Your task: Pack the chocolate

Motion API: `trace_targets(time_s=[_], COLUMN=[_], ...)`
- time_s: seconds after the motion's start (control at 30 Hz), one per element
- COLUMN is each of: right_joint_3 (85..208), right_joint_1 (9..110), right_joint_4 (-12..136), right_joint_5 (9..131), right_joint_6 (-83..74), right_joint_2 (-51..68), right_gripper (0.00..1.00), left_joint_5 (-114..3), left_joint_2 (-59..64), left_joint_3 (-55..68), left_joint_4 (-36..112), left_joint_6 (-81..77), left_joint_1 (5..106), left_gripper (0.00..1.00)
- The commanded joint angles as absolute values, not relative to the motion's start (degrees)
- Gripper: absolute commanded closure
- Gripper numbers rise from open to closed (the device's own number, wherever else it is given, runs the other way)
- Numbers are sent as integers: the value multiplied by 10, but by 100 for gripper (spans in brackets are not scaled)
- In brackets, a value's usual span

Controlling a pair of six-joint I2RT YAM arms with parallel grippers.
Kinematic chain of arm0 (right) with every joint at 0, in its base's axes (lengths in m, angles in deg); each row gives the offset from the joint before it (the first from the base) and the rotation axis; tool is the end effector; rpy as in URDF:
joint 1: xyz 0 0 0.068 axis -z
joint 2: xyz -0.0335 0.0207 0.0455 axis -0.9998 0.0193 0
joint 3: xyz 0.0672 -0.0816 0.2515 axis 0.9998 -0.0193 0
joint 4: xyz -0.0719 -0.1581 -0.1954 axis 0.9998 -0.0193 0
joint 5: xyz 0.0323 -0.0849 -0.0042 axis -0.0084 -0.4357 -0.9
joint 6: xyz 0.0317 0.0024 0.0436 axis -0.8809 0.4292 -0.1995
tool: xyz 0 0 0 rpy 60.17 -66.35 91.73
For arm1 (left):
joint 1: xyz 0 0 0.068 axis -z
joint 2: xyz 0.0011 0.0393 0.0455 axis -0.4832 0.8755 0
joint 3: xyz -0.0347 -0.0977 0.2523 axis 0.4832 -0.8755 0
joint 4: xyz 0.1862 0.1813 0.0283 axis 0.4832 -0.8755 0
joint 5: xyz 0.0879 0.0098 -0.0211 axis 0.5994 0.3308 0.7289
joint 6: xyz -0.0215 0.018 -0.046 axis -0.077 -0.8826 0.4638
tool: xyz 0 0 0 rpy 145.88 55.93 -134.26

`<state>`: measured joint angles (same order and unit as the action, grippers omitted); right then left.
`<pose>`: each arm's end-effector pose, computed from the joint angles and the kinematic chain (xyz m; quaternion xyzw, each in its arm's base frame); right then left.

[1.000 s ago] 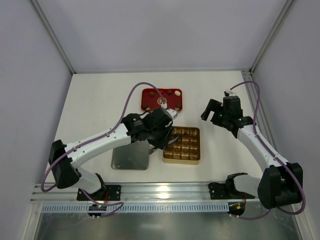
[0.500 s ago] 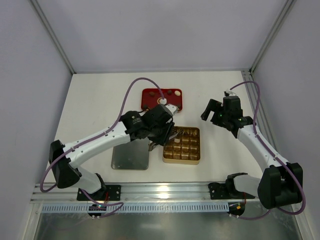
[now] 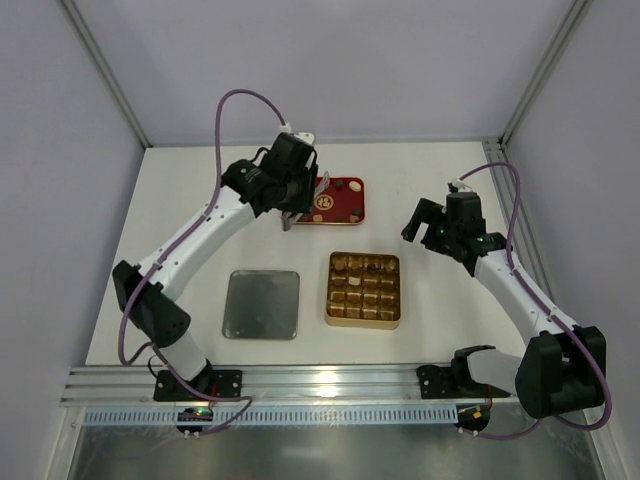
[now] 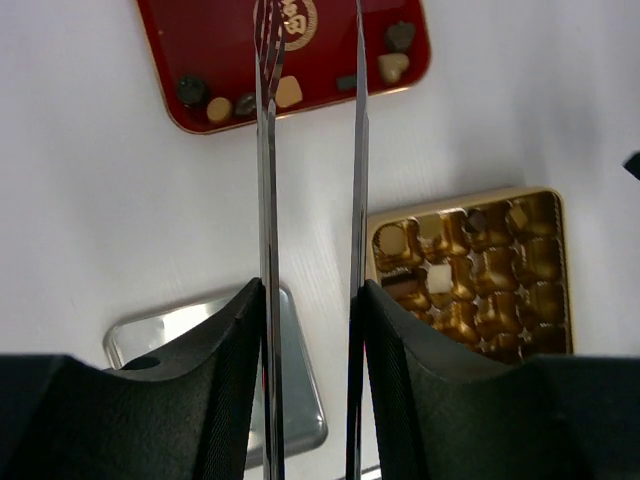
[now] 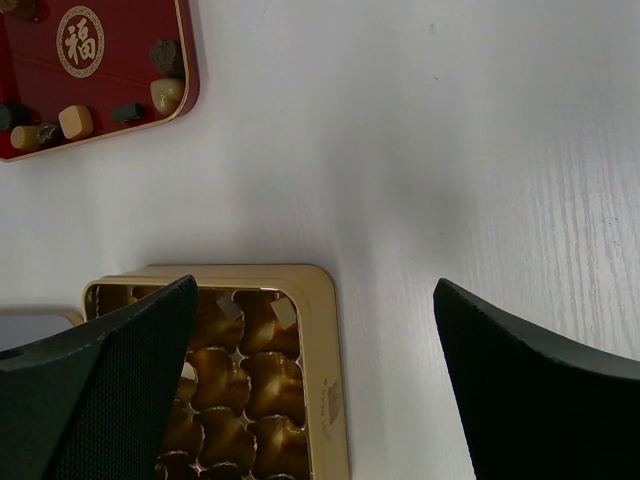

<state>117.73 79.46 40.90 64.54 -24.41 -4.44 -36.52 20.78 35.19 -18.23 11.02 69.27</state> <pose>0.2477 0.0423 0.2526 0.1329 0.9065 0.1385 0.3762 0.2686 -0.2197 0.3871 0.0906 0.9226 -0.1226 0.3545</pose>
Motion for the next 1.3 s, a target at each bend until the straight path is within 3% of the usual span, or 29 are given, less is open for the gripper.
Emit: trace_targets(time_s=[0.0,0.87,1.27], right_joint_3=[1192,1197,1197], right_joint_1=[792,791,791], right_joint_4=[418,424,420], right_joint_5=[651,658,654], right_joint_6=[-235,-228,-225], right_joint_2=[-59,-44,-44], right_gripper=[0,0,0], left_joint_5=[-336,-314,-301], left_joint_2=[250,474,531], left_joint_3=[396,549,562], left_joint_4=[-204,-226,-192], left_joint_6=[71,38,43], left_joint_1=[665,603,601], left_gripper=[57,57,57])
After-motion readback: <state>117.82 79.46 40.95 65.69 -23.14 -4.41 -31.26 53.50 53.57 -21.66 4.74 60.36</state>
